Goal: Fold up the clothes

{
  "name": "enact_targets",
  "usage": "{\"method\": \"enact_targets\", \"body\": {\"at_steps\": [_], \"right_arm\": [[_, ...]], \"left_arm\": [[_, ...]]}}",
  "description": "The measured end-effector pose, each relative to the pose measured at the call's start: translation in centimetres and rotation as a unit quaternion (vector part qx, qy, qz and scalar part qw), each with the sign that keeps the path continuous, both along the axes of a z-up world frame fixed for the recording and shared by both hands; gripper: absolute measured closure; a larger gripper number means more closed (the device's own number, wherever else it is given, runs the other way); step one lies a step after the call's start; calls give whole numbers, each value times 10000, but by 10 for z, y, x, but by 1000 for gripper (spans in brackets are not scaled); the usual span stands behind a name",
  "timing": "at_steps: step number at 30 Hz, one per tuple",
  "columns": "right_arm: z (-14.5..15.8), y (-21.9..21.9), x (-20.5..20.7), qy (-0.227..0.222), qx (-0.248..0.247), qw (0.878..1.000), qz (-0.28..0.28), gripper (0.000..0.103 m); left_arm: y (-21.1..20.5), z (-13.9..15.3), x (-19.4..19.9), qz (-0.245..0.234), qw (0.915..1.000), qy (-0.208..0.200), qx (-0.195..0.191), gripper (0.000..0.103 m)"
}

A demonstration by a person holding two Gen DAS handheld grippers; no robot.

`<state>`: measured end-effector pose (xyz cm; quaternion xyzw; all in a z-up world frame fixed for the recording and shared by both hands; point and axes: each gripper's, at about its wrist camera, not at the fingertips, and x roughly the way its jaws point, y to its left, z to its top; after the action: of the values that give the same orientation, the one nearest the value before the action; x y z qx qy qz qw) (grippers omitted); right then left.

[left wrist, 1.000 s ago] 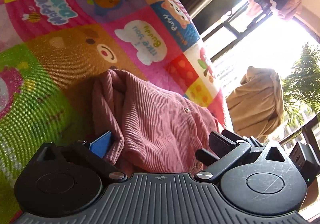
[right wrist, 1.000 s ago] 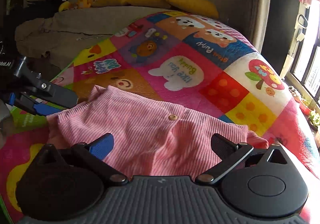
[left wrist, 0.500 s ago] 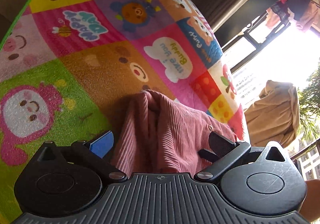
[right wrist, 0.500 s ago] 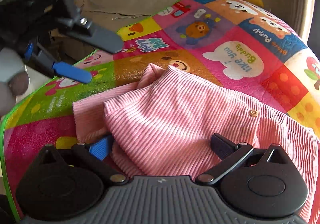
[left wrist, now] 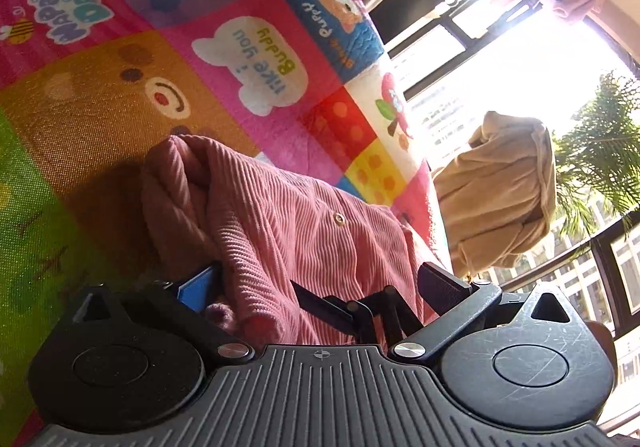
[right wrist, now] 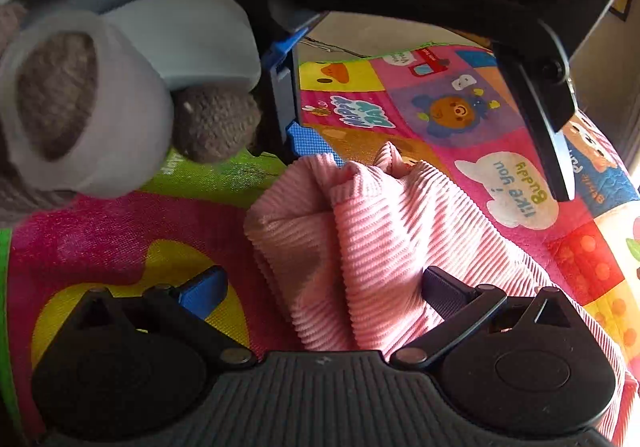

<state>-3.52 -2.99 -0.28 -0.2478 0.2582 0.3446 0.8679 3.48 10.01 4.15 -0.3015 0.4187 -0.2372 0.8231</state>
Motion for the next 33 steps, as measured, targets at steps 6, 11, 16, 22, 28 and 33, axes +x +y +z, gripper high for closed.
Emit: {"method": "enact_targets", "body": {"at_steps": [6, 11, 16, 22, 28, 33], "right_arm": [[8, -20, 34, 548, 516, 9952, -623, 11], [10, -43, 49, 844, 817, 9891, -890, 11], [4, -41, 49, 696, 704, 9913, -868, 11], [2, -21, 37, 448, 446, 9950, -769, 11], [4, -6, 10, -46, 81, 9992, -390, 4], [0, 12, 6, -414, -173, 9989, -102, 3]], "left_arm": [[4, 5, -5, 266, 9985, -62, 481, 0], [4, 12, -8, 389, 9926, -260, 1117, 0], [12, 5, -9, 473, 9903, -177, 1297, 0], [24, -23, 1, 451, 9976, 369, 367, 0], [19, -16, 9, 137, 9981, 267, -544, 0], [17, -9, 9, 98, 9976, 177, -659, 0]]}}
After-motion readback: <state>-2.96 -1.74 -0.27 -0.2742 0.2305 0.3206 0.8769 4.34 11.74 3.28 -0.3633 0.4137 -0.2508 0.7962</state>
